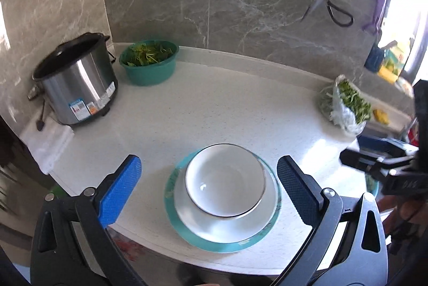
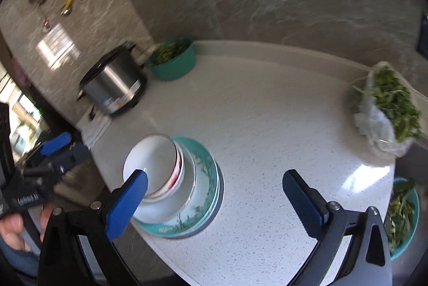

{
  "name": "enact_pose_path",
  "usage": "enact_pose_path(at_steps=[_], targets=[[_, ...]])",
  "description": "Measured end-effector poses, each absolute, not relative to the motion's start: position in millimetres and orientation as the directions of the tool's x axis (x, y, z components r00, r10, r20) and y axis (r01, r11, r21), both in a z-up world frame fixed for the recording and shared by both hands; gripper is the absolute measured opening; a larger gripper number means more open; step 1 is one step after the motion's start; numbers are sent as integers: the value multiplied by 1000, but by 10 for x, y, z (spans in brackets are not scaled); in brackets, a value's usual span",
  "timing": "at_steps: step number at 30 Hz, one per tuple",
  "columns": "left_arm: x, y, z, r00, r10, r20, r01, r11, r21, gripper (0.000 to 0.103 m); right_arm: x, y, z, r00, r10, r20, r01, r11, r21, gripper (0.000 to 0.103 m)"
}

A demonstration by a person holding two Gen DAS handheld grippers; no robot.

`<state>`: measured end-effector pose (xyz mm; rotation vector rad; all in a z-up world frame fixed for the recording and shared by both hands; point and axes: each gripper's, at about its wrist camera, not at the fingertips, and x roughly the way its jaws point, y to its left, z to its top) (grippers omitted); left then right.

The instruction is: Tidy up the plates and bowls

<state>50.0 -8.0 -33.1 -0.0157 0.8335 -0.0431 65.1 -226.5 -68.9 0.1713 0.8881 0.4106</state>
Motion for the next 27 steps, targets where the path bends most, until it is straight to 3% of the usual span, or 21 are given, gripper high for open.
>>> enact_pose_path(at_steps=[7,11,16,27], targets=[[497,385,-515,604,-210,-768,98,977,-190,103,319,-1910,-397,692,227,-685,-81,968,238,103],[448,493,-530,594,-201,-779,164,978,-128,103,106,-1675,-292,713,124,-690,8,983,185,103],[294,543,-503,581,-253,-773,219,964,-151,103,-118,-1495,-191,719,61,-693,54,988,143,103],[98,428,-371,591,-202,-781,185,976,-113,103,-314,-1552,-73,683,62,-728,65,987,145,103]])
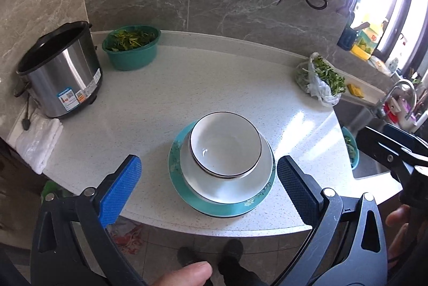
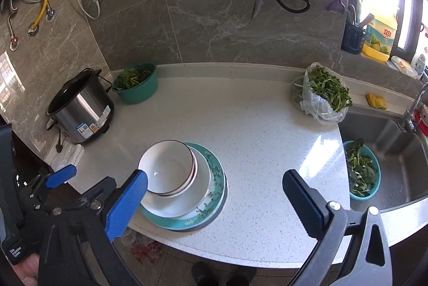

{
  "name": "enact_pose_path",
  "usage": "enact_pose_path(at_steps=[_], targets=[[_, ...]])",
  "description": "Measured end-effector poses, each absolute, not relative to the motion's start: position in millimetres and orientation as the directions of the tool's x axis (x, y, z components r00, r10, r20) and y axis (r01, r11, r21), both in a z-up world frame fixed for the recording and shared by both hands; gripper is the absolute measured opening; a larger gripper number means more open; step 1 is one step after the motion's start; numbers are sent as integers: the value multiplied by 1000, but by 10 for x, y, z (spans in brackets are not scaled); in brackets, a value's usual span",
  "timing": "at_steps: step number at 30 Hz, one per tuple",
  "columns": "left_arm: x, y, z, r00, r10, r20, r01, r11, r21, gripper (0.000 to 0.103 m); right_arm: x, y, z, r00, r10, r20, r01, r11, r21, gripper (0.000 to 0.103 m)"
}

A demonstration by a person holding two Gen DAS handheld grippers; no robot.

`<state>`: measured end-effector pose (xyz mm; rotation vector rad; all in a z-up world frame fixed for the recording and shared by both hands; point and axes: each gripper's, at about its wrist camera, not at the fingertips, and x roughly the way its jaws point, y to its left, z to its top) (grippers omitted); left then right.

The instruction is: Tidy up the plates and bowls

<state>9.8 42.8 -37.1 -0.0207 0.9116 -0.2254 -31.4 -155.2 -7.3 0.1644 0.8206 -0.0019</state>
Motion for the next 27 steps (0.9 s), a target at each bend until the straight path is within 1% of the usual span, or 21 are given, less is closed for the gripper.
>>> enact_pose_path(at_steps=[5,11,27], targets=[[37,323,-363,579,-186,-794,181,979,-97,103,-393,-1612,-55,680,34,-733,74,991,114,103],[-1,263,-305,580,-150,-801,165,984,-65,103,-462,-1608,18,697,25,-717,59,994,92,103],[-79,336,-84,623,-108,-775,118,992,-43,103,-448,-1550,65,696,41,-717,48,994,103,103]])
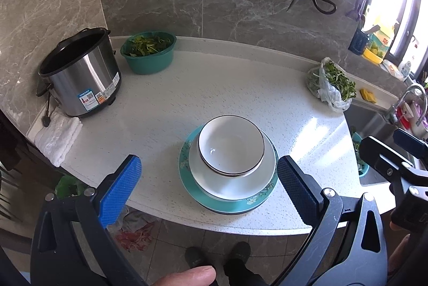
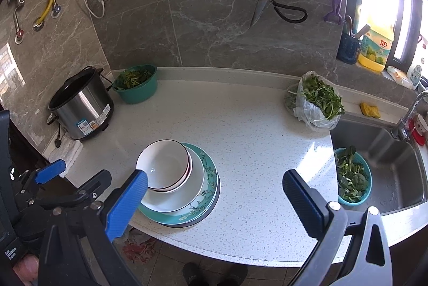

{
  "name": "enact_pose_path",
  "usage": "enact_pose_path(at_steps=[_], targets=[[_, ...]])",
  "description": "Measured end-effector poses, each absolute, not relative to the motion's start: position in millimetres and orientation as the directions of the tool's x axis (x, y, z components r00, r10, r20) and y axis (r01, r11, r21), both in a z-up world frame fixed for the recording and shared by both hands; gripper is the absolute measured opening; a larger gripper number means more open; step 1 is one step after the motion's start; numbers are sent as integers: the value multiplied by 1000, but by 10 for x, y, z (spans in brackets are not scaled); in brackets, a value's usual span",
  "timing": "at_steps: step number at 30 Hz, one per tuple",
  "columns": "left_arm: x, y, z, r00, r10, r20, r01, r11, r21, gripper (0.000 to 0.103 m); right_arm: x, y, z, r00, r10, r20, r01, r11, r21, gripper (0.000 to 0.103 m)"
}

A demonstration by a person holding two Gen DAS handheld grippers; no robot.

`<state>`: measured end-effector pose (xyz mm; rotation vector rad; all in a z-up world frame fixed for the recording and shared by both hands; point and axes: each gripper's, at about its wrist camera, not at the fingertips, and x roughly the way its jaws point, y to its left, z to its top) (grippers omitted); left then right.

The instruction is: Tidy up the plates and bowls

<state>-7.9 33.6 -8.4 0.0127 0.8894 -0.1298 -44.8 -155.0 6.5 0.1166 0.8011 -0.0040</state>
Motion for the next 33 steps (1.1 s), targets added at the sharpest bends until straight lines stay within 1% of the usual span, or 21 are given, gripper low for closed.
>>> enact_pose_path(at_steps=[12,33], targets=[[-73,403,-106,617,-65,-784,67,997,-30,103,-371,-1464,38,679,18,-734,57,995,77,103],[-32,360,-121,615,-37,-787,57,998,-2,103,-322,-1455,-19,663,-11,-749,80,995,56,103]])
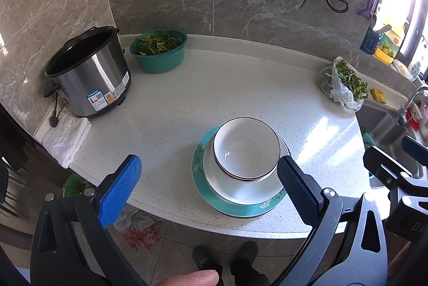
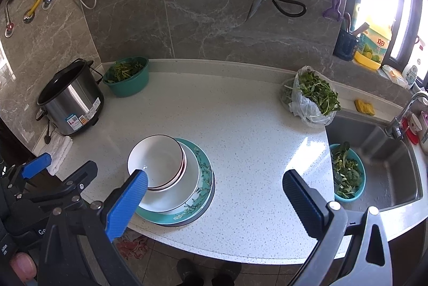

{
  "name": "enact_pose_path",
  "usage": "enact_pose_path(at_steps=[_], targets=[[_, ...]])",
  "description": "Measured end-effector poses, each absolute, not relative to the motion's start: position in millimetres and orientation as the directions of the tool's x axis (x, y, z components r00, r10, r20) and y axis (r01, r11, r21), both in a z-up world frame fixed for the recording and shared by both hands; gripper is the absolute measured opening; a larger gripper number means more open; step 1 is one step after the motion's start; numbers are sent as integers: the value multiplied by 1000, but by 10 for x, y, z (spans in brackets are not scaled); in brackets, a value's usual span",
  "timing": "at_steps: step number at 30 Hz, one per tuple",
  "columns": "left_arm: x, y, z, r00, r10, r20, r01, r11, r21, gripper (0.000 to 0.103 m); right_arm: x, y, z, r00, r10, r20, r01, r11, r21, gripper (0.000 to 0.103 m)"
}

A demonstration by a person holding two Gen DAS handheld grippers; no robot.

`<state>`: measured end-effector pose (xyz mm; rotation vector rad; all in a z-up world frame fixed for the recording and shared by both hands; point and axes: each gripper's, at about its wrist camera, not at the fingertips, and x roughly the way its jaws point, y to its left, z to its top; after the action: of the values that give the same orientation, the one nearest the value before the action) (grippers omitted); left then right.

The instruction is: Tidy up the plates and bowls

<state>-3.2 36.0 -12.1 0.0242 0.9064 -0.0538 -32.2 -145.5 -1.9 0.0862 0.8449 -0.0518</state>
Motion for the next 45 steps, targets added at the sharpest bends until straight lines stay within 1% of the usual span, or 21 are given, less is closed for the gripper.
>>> enact_pose_path(at_steps=[45], targets=[[-77,352,-166,610,-36,-792,53,999,-5,103,-339,-1432,-78,649,-11,-761,80,995,54,103]])
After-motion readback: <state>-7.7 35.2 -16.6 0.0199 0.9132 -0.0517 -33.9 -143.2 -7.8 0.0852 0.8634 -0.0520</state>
